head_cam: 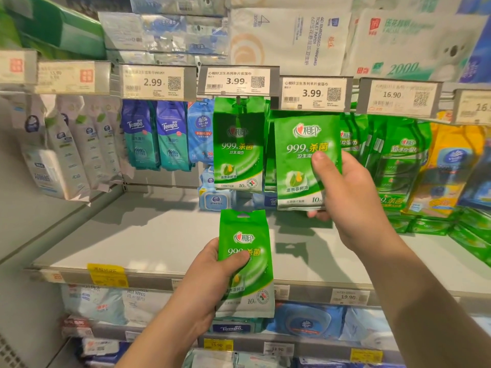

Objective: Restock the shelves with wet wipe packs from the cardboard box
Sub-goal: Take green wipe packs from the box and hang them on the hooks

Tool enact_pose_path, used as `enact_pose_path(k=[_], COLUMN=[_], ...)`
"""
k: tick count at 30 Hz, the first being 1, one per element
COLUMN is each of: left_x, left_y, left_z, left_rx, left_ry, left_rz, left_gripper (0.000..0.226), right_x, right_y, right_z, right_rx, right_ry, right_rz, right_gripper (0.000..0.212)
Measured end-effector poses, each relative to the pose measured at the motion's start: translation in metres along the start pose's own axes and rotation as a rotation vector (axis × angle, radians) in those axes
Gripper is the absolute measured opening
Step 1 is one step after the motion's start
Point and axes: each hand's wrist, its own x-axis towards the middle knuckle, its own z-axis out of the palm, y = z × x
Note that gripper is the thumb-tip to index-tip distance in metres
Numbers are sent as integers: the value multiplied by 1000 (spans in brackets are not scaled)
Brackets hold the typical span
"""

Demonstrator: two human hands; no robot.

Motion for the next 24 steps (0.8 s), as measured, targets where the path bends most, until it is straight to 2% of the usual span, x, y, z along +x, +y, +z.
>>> enact_pose_path(k=[5,13,20,22,24], left_x=[0,-2,-5,-6,-7], left_y=[-3,-4,1,3,5], left_z=[-1,-3,-4,-5,-6], left_rx=[3,-15,-36,-46,-56], left_ry=[11,8,5,10,11], left_rz=[6,5,40,68,90], left_gripper=[27,28,29,29,29], right_x=[5,14,29,35,40], right_y=[10,18,23,28,33], right_z=[1,8,17,17,16], right_rx=[8,28,32,28,-63], right_ry=[10,-14,46,60,87], right_rz=[119,90,137,141,120], right_gripper=[21,23,25,30,48])
